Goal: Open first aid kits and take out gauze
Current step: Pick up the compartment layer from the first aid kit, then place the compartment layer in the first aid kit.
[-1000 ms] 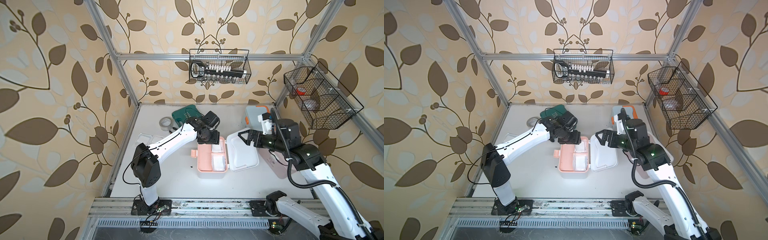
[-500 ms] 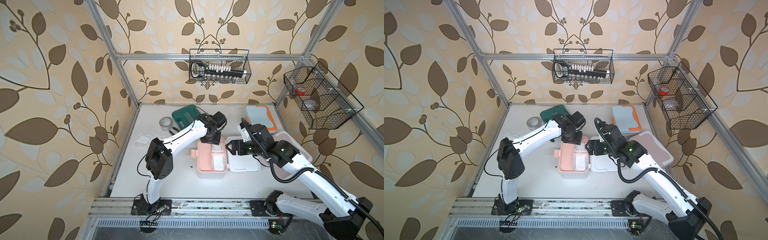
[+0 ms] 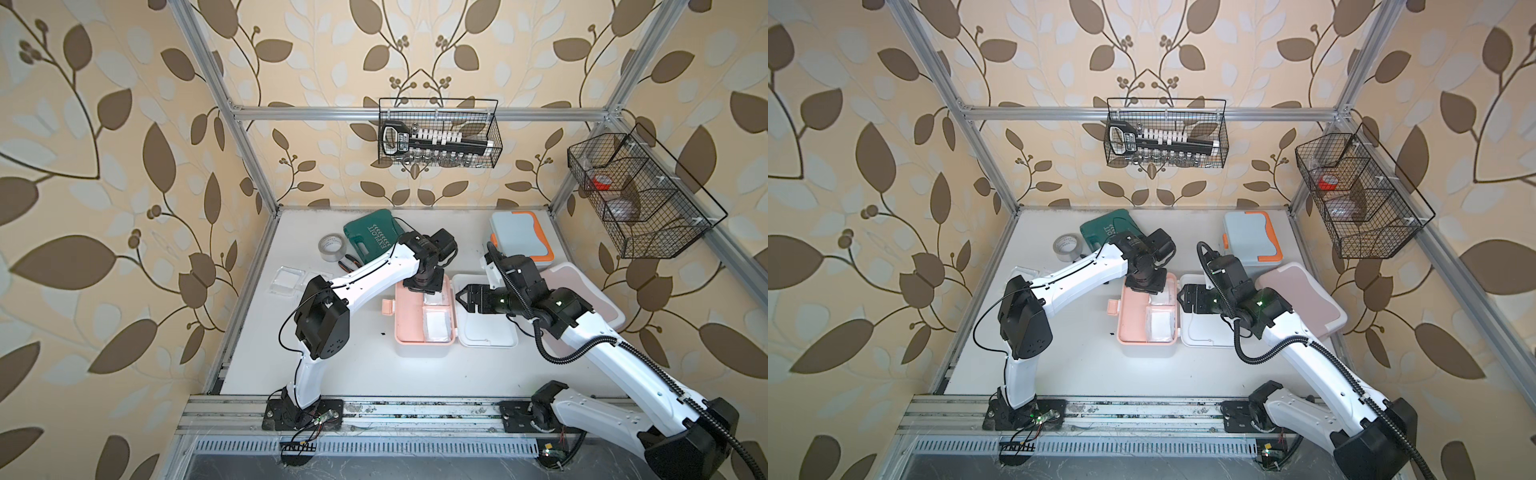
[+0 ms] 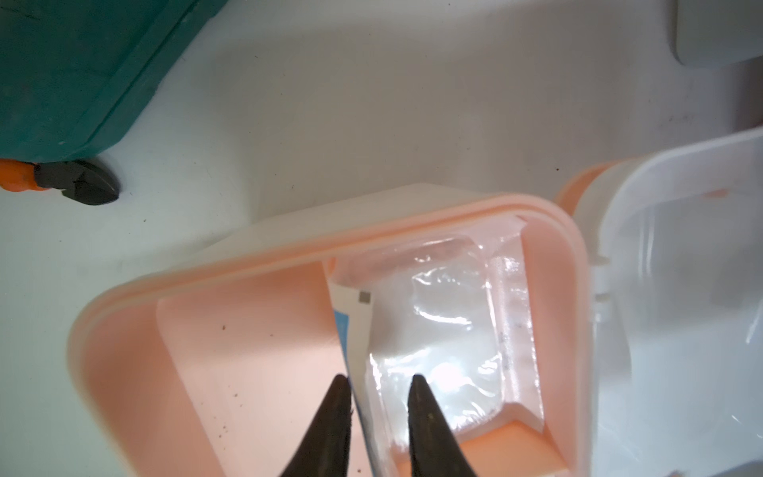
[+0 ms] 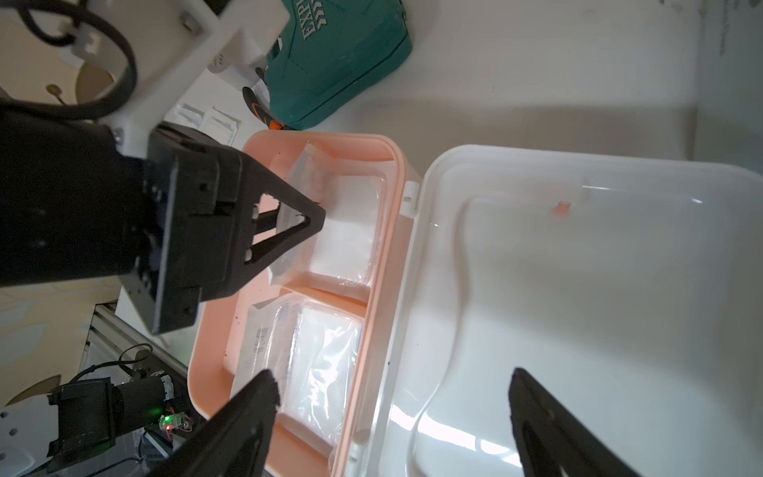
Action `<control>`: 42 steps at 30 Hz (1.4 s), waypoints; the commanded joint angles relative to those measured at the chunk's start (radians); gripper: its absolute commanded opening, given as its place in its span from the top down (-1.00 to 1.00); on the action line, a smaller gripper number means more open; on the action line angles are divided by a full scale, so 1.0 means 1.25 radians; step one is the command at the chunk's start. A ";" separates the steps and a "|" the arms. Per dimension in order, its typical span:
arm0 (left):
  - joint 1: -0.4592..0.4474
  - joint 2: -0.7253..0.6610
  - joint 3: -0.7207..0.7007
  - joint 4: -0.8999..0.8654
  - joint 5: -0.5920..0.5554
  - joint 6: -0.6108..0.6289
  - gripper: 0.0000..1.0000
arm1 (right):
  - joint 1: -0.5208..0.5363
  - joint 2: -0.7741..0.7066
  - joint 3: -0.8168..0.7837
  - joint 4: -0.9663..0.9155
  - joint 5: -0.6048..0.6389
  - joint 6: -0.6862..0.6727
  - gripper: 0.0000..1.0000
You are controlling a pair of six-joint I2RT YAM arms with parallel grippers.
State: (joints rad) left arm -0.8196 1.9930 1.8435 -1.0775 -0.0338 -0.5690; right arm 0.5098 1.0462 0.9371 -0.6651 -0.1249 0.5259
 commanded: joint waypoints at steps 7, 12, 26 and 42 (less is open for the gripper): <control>-0.003 -0.065 -0.029 0.018 -0.001 -0.022 0.76 | -0.005 -0.024 -0.019 0.064 -0.053 -0.005 -0.95; 0.006 -0.089 -0.047 0.047 0.010 -0.021 0.96 | -0.004 -0.028 -0.011 0.065 -0.065 -0.020 -0.99; 0.042 -0.165 -0.114 0.162 0.115 -0.018 1.00 | -0.005 -0.042 -0.026 0.080 -0.078 -0.003 -0.99; 0.009 -0.047 -0.039 0.014 -0.009 -0.009 1.00 | -0.005 -0.025 -0.042 0.089 -0.081 -0.008 -0.99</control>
State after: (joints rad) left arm -0.7971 1.9022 1.7580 -0.9806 0.0185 -0.6006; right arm 0.5076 1.0058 0.9058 -0.5629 -0.2184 0.5198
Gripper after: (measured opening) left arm 0.047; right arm 0.995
